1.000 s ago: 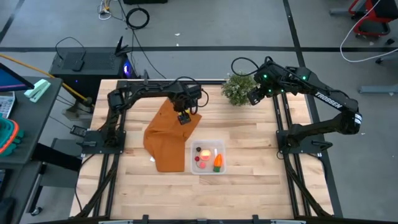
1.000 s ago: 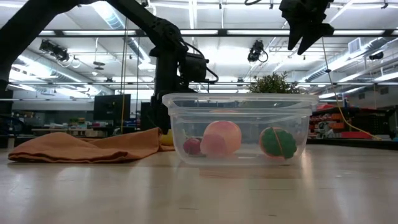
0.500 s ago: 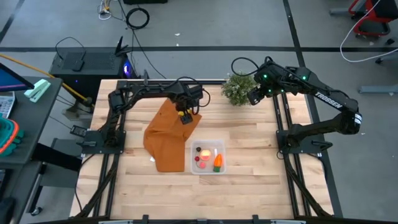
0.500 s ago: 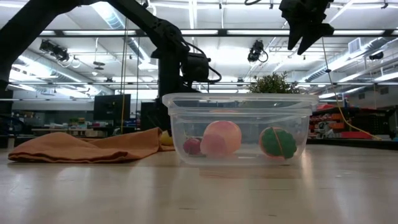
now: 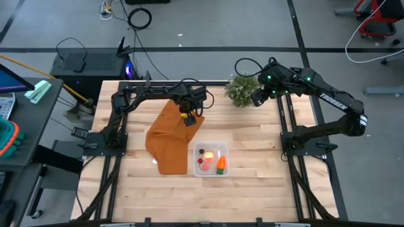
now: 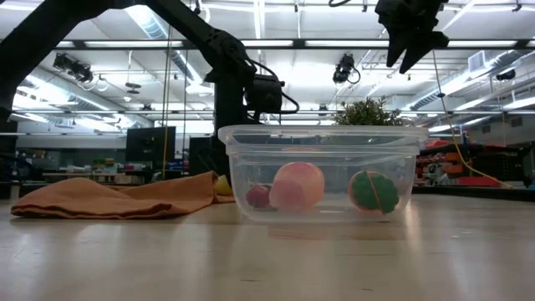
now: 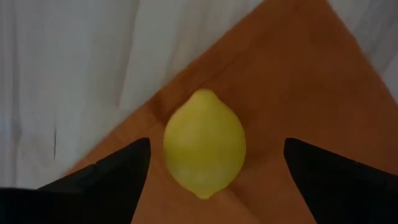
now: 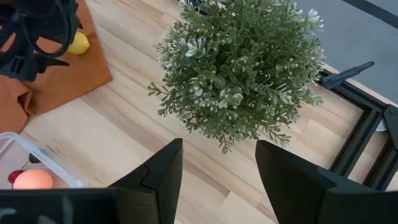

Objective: Pick and placing Produce into tupperware
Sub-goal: Put the yellow lemon into the transparent bin

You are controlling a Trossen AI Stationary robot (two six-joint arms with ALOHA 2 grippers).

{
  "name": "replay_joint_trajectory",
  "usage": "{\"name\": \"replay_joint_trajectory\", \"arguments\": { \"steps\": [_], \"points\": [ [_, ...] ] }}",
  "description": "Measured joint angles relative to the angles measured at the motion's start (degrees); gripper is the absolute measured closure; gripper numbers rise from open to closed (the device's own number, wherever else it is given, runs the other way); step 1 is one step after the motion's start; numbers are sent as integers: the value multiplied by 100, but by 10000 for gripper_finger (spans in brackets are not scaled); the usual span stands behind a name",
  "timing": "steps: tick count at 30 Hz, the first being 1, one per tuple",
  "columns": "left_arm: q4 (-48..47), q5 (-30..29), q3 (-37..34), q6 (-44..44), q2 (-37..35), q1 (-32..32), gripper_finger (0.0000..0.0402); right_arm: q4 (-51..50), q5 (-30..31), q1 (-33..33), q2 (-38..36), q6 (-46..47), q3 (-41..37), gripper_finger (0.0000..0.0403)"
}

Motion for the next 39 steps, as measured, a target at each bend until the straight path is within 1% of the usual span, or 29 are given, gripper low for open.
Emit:
{"name": "replay_joint_trajectory", "arguments": {
  "steps": [24, 35, 39],
  "points": [
    [247, -1, 0, 75, 165, 0, 26, 0, 0, -2, 0, -6, 0, 229],
    [312, -5, 0, 152, 164, 35, 57, 0, 0, 0, 0, -9, 0, 229],
    [310, -87, 0, 154, 165, 35, 70, 0, 0, -1, 0, -9, -1, 229]
  ]
}}
